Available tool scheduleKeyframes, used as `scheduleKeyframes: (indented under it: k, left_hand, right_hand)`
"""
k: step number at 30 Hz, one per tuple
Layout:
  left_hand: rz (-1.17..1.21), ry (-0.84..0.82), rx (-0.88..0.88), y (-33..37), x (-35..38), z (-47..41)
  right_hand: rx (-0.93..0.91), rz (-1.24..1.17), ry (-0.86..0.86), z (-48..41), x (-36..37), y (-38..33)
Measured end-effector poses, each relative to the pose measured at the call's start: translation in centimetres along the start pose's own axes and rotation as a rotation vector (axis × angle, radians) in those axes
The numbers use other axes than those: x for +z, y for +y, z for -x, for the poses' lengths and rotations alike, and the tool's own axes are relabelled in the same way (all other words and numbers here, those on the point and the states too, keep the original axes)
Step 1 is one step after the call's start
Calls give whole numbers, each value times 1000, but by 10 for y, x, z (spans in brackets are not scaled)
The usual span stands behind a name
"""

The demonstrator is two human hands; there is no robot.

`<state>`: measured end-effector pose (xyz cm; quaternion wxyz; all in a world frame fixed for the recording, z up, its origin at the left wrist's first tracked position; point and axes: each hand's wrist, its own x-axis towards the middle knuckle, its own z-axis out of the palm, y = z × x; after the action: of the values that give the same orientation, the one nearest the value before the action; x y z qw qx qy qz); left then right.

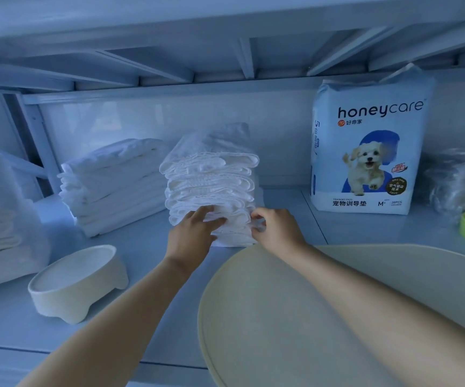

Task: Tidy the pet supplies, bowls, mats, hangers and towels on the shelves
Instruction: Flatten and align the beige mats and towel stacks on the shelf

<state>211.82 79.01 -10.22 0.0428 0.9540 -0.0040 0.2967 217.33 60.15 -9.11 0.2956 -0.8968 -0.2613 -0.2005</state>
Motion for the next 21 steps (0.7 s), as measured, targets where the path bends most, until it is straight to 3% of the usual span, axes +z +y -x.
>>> scheduleKeyframes:
  k: [11,21]
  left_hand:
    - [-29,-19,46,-25,-27,4]
    - [-8,61,15,-91,-91,9]
  right_hand:
    - [-126,-48,154,3,-2,-30]
    - [-261,-136,90,-20,39,-109]
